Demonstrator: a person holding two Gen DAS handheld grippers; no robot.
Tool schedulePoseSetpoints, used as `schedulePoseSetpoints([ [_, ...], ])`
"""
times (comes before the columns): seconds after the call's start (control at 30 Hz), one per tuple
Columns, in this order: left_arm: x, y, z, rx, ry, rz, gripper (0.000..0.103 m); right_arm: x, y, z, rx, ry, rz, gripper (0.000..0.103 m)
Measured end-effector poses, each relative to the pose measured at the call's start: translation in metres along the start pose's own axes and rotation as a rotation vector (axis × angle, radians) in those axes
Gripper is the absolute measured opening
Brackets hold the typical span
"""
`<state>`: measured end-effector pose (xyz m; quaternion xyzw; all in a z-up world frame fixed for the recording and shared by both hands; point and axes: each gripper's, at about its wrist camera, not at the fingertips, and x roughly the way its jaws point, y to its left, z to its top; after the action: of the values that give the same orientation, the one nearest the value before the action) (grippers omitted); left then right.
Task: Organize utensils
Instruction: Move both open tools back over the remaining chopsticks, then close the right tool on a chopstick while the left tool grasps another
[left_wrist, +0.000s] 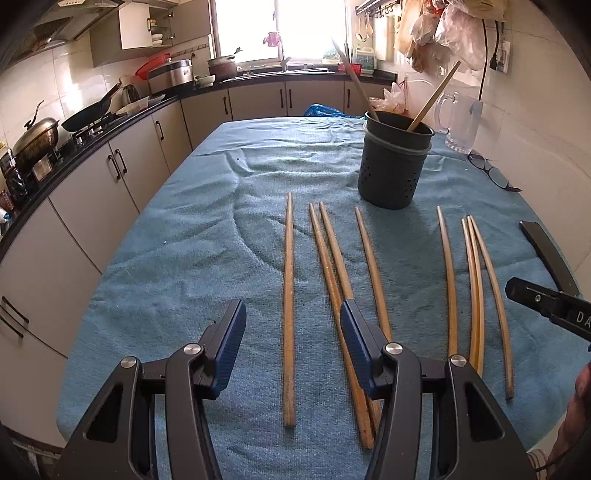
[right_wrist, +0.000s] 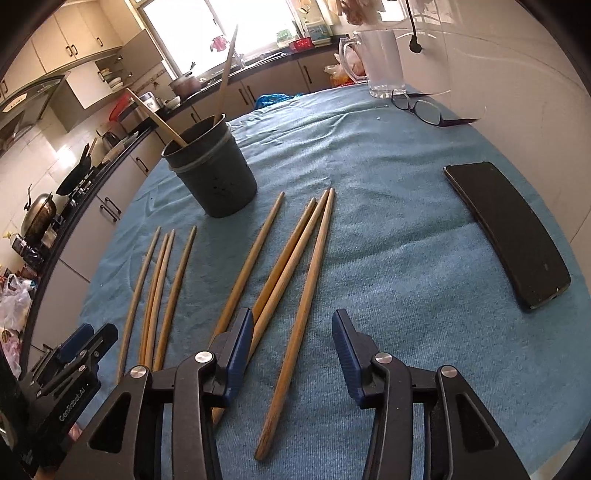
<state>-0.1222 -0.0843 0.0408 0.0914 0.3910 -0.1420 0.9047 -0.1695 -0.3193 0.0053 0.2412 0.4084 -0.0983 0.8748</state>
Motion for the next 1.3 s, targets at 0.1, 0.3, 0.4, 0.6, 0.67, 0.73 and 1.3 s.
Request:
schedulePoseSetpoints([
  [0.1, 0.003, 0.007, 0.003, -0.018, 0.017, -0.018, 0.052, 0.004, -0.003, 0.004, 0.011, 0.013, 0.009, 0.043],
  [0.3, 0.011, 0.037, 0.011, -0.098, 0.065, -0.064, 0.052, 0.003, -0.016, 0.014, 0.053, 0.01, 0.017, 0.037],
  [0.4, 0.018, 0.054, 0.016, -0.147, 0.099, -0.092, 0.052, 0.001, -0.022, 0.018, 0.068, 0.007, 0.019, 0.037],
  [0.6, 0.03, 0.063, 0.025, -0.165, 0.169, -0.177, 0.051, -0.003, -0.031, 0.023, 0.095, 0.0, 0.024, 0.037],
  [0.67, 0.033, 0.058, 0.029, -0.149, 0.174, -0.182, 0.052, -0.002, -0.033, 0.024, 0.104, 0.004, 0.033, 0.037],
  [0.73, 0.035, 0.052, 0.033, -0.125, 0.176, -0.175, 0.052, 0.002, -0.036, 0.028, 0.119, 0.022, 0.054, 0.034],
  [1.3, 0.038, 0.065, 0.035, -0.125, 0.177, -0.162, 0.052, 0.068, -0.012, 0.067, -0.006, 0.13, -0.104, 0.015],
])
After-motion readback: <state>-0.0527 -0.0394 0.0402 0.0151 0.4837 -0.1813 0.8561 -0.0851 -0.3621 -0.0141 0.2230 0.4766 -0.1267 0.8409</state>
